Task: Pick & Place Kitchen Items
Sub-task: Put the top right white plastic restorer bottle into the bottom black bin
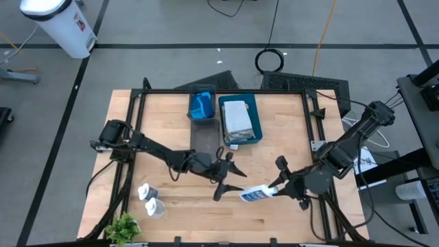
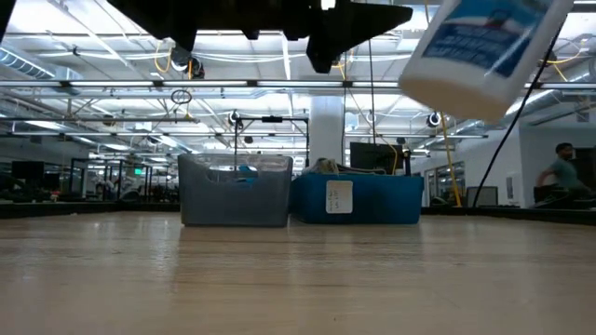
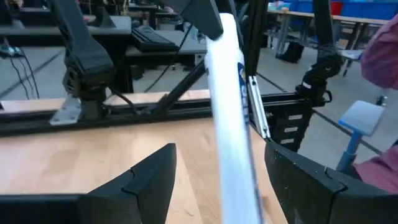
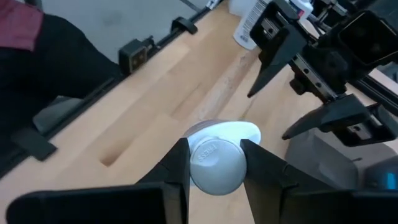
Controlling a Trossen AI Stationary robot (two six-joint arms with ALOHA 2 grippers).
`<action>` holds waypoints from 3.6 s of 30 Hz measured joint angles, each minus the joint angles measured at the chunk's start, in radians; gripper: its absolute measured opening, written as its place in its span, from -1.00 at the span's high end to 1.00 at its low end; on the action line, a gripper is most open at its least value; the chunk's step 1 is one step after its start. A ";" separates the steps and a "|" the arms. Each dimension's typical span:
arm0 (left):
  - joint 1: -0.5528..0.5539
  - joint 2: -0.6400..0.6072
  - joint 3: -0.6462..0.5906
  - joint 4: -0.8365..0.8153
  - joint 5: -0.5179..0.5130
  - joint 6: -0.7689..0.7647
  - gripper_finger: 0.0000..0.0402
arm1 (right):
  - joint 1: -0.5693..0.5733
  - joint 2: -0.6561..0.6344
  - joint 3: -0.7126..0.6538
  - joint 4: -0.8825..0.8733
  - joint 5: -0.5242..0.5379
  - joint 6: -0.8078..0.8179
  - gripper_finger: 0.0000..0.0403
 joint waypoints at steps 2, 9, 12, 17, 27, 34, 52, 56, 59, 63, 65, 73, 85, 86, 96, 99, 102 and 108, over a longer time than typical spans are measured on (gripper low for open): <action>0.003 0.001 0.002 -0.009 0.015 -0.017 -0.25 | -0.015 0.013 0.000 0.003 0.002 -0.023 0.57; 0.014 0.001 0.020 -0.136 0.044 -0.074 -0.25 | -0.060 0.053 0.000 0.083 0.001 -0.119 0.57; 0.023 0.000 0.020 -0.140 0.099 -0.118 -0.25 | -0.071 0.061 0.000 0.112 0.001 -0.163 0.57; 0.033 0.000 0.020 -0.146 0.169 -0.145 -0.25 | -0.077 0.060 0.000 0.175 0.003 -0.241 0.57; 0.039 0.000 0.020 -0.137 0.164 -0.140 0.18 | -0.106 0.060 0.000 0.193 0.004 -0.250 0.52; 0.065 0.000 0.019 -0.050 0.158 0.028 0.55 | -0.095 0.016 0.000 0.168 0.258 -0.130 0.19; 0.180 0.000 -0.117 0.496 0.081 0.047 0.55 | -0.106 -0.297 -0.314 0.250 0.373 0.132 -0.38; 0.202 0.000 -0.117 0.526 0.051 0.039 0.55 | -0.174 -0.290 -0.558 0.760 0.368 -0.022 -0.35; 0.203 0.000 -0.117 0.520 0.039 0.035 0.55 | -0.248 -0.256 -0.711 1.117 0.312 -0.068 -0.34; 0.203 0.000 -0.117 0.497 0.029 0.036 0.55 | -0.380 -0.197 -0.835 1.409 0.130 -0.021 -0.34; 0.203 0.000 -0.117 0.492 0.028 0.037 0.55 | -0.445 -0.166 -0.856 1.463 0.065 0.025 -0.33; 0.232 -0.001 -0.117 0.481 0.024 0.036 0.55 | -0.581 -0.010 -0.810 1.580 -0.202 0.155 -0.29; 0.206 -0.001 -0.111 0.450 0.000 0.037 0.55 | -0.579 0.236 -0.734 1.774 -0.208 0.146 -0.24; 0.202 -0.001 -0.110 0.447 -0.001 0.037 0.55 | -0.579 0.246 -0.734 1.798 -0.208 0.146 -0.22; 0.181 -0.001 -0.086 0.405 -0.059 0.043 0.55 | -0.579 0.343 -0.714 1.862 -0.213 0.146 0.15; 0.176 -0.001 -0.069 0.345 -0.071 0.032 0.48 | -0.579 0.364 -0.704 1.859 -0.238 0.141 0.34; 0.170 -0.001 -0.058 0.309 -0.079 0.030 0.32 | -0.579 0.368 -0.703 1.860 -0.256 0.117 0.55; 0.168 -0.010 -0.055 0.277 -0.072 -0.079 -0.01 | -0.579 0.361 -0.716 1.819 -0.264 0.112 0.67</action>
